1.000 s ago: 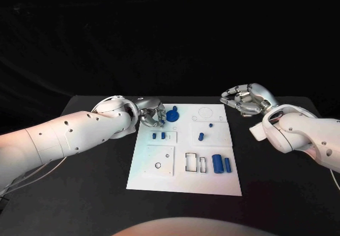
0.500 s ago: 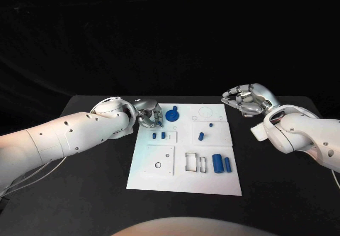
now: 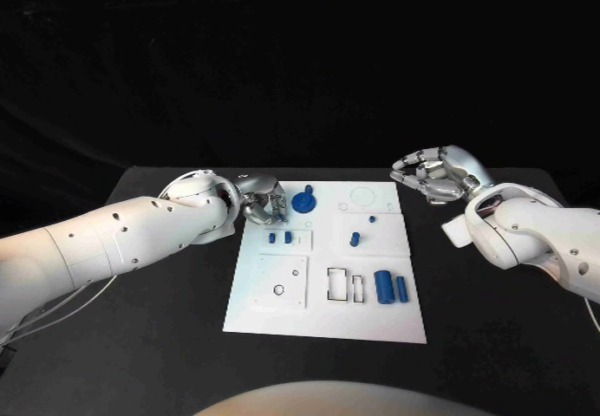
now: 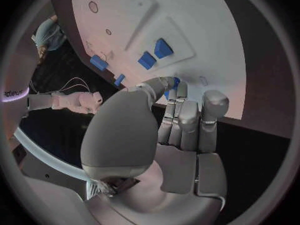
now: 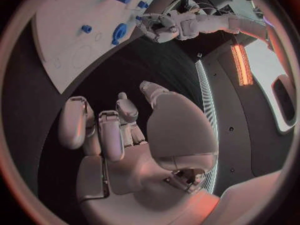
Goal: Assemble the parts on the task board
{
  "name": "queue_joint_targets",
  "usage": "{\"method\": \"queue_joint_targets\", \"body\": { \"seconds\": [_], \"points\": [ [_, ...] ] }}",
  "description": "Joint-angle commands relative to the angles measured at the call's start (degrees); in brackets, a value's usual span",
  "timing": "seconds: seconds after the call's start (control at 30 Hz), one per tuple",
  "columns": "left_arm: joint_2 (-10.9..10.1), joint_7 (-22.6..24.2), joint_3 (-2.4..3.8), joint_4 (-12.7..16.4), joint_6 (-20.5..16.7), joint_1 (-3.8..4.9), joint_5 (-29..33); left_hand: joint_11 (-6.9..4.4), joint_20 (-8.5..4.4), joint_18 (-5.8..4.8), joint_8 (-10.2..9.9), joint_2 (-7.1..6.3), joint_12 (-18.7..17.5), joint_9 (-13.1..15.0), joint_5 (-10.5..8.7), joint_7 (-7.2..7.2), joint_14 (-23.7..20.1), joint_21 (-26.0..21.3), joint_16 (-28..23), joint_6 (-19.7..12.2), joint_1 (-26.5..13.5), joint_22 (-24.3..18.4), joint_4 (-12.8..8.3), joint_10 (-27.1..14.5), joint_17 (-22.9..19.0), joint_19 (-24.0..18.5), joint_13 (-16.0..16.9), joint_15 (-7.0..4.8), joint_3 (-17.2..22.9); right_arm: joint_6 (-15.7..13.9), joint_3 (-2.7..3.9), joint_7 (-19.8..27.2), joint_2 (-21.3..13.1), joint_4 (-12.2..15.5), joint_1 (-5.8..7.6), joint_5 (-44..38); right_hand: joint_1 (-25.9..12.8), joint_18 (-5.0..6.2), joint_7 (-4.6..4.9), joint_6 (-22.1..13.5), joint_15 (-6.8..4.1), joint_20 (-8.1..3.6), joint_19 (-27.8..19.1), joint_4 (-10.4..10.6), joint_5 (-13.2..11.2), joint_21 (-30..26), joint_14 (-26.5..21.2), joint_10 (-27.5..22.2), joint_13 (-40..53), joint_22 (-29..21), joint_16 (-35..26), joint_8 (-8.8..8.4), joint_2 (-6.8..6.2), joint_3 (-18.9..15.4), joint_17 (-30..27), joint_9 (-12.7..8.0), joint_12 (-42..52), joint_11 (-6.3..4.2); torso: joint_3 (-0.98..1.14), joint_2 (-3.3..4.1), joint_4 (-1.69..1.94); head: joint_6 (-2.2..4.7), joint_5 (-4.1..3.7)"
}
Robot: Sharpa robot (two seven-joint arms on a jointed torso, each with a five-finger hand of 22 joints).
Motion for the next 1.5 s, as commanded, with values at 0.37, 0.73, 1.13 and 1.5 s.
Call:
{"method": "queue_joint_targets", "body": {
  "seconds": [0.37,0.73,1.13,1.5],
  "points": [
    [-0.15,1.18,0.04,0.40,-0.91,-0.11,1.20,-0.06,-0.06,-0.78,-0.37,0.26,-0.44,0.10,-0.21,0.01,0.49,0.58,0.32,0.54,-0.40,0.47,-0.25,0.60,0.23,0.60,0.05,-0.09,-0.03,0.73,0.00,0.33,0.04,0.03,-0.04,-0.23,-0.11,1.12,-0.12,-0.32,-0.42,-0.20,-0.36,0.37,0.18,-0.34,2.84,0.12,0.08,1.10,-0.26,0.20,0.30,-0.02,2.67,-0.08,0.10,0.02,-0.04,0.01,0.04,0.01,-0.03],
    [-0.54,1.36,0.05,0.86,-2.30,-0.24,1.20,-0.06,-0.12,-0.78,-0.43,0.28,-0.53,0.09,-0.18,0.04,0.60,0.63,0.40,0.57,-0.31,0.53,-0.36,0.66,0.39,0.65,0.05,-0.11,0.04,0.73,0.00,0.35,0.05,0.03,-0.05,-0.23,-0.02,1.14,-0.13,-0.36,-0.45,-0.22,-0.37,0.47,0.18,-0.45,2.82,0.04,-0.04,1.07,-0.34,0.35,0.33,-0.07,2.56,-0.13,0.06,0.00,-0.05,0.00,0.03,0.04,-0.09],
    [-0.94,1.47,0.05,1.30,-1.07,-0.29,2.44,-0.03,-0.17,-0.78,-0.50,0.28,-0.63,0.09,-0.17,0.08,0.50,0.65,0.27,0.60,-0.28,0.54,-0.45,0.72,-0.05,0.66,0.05,-0.11,0.08,0.75,0.00,0.31,0.03,0.06,-0.07,-0.23,-0.02,1.14,-0.13,-0.36,-0.45,-0.22,-0.37,0.47,0.18,-0.45,2.82,0.04,-0.04,1.07,-0.34,0.35,0.33,-0.07,2.56,-0.13,0.06,0.00,-0.04,-0.06,0.07,-0.02,-0.05],
    [-0.57,1.28,0.05,1.08,-0.05,-0.29,2.66,0.02,-0.20,-0.79,-0.59,0.17,-0.77,0.07,-0.27,0.12,0.58,0.65,0.33,0.61,-0.48,0.54,-0.41,0.74,0.09,0.66,0.05,-0.08,-0.03,0.73,0.00,0.31,0.03,0.07,-0.08,-0.23,-0.02,1.14,-0.13,-0.36,-0.45,-0.22,-0.37,0.47,0.18,-0.45,2.82,0.04,-0.04,1.07,-0.34,0.35,0.33,-0.07,2.56,-0.13,0.06,0.00,-0.02,0.00,-0.03,0.02,-0.09]
  ]
}}
